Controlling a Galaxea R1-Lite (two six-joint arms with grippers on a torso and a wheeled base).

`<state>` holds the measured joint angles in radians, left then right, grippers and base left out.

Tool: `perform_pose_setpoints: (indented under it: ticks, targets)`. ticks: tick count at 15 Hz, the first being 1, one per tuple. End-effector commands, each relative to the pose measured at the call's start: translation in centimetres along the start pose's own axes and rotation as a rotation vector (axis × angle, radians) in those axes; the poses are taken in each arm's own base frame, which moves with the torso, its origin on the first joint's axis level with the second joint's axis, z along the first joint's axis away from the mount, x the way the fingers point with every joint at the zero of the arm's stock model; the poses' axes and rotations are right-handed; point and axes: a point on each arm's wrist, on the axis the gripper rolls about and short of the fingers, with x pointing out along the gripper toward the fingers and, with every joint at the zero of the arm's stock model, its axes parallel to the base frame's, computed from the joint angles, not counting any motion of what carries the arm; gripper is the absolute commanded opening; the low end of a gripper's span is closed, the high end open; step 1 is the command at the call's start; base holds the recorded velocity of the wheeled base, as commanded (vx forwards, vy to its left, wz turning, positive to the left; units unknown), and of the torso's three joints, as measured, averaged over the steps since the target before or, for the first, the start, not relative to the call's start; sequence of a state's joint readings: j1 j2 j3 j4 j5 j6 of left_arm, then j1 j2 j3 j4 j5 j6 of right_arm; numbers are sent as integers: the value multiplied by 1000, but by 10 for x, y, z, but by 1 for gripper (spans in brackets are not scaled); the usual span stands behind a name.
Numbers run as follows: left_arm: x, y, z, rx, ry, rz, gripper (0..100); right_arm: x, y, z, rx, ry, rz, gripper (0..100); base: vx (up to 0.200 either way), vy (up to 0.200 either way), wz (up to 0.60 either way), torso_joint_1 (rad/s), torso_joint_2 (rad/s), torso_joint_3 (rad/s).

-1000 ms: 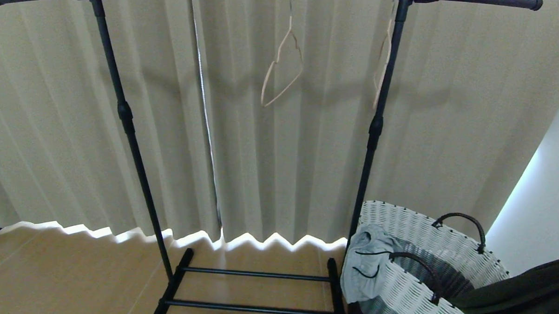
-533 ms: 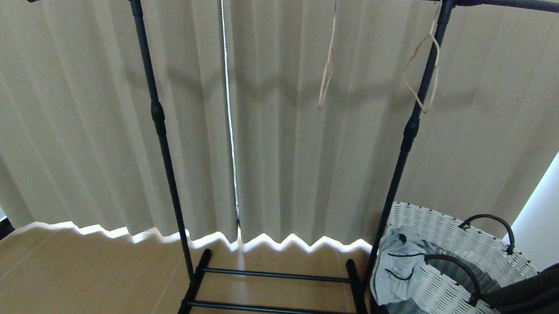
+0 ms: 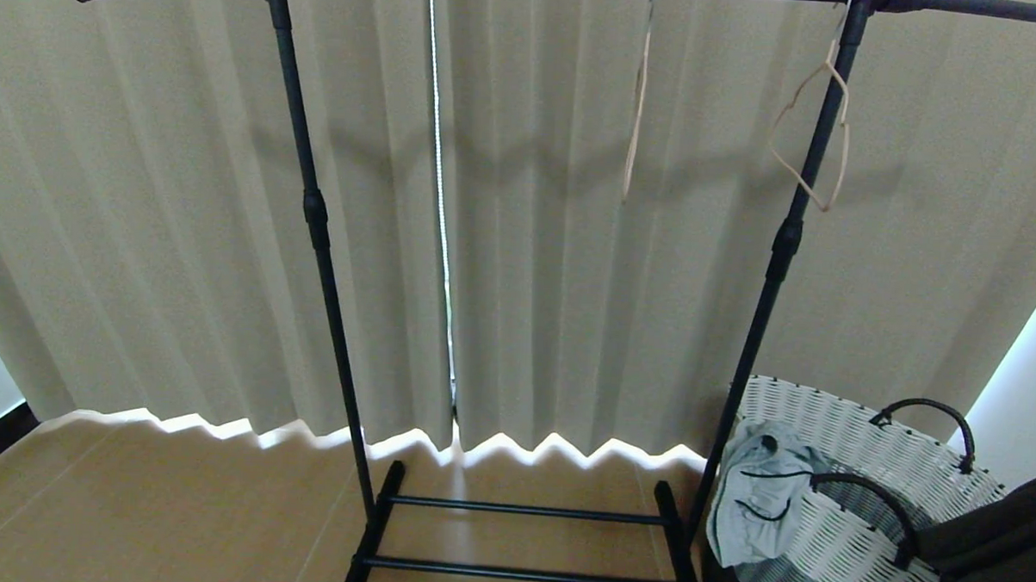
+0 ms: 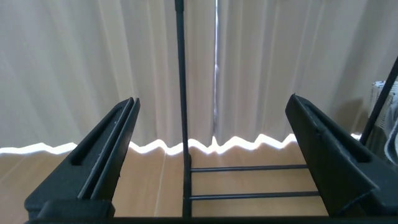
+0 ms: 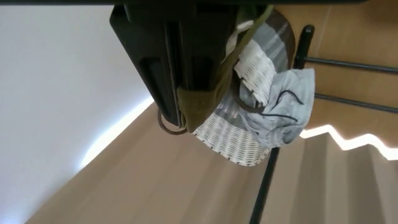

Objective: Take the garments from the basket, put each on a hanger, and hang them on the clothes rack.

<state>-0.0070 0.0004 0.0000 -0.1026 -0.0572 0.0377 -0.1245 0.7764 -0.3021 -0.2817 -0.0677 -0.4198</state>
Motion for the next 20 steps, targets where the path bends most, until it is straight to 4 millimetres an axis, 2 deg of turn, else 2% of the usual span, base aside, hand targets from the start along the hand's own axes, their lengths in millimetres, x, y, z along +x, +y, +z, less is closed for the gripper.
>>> perform_pose_setpoints:
  ticks: [1, 3, 8, 13, 16, 17, 19, 20]
  targets:
    - [0, 0, 0, 1, 1, -2, 100, 2, 5, 1, -15, -6, 69, 0, 0, 0, 0, 0, 0, 0]
    - [0, 0, 0, -10, 0, 12, 100, 1, 11, 4, -34, -32, 147, 0, 0, 0, 0, 0, 0, 0]
    - [0, 0, 0, -7, -3, 11, 100, 12, 9, 23, -35, -51, 175, 0, 0, 0, 0, 0, 0, 0]
    - [0, -2, 7, -8, -72, -79, 100, 18, 22, 34, -60, -88, 301, 0, 0, 0, 0, 0, 0, 0]
    - [-3, -3, 49, 8, -141, -212, 100, 23, 31, 54, -17, -126, 396, 0, 0, 0, 0, 0, 0, 0]
    - [-3, -4, 54, 11, -142, -240, 100, 25, 33, 56, -15, -123, 408, 0, 0, 0, 0, 0, 0, 0]
    - [6, -4, 64, 18, -98, -290, 100, 31, 39, 63, -24, -123, 438, 0, 0, 0, 0, 0, 0, 0]
    - [19, -3, 78, 28, -58, -312, 100, 34, 42, 72, -21, -141, 455, 0, 0, 0, 0, 0, 0, 0]
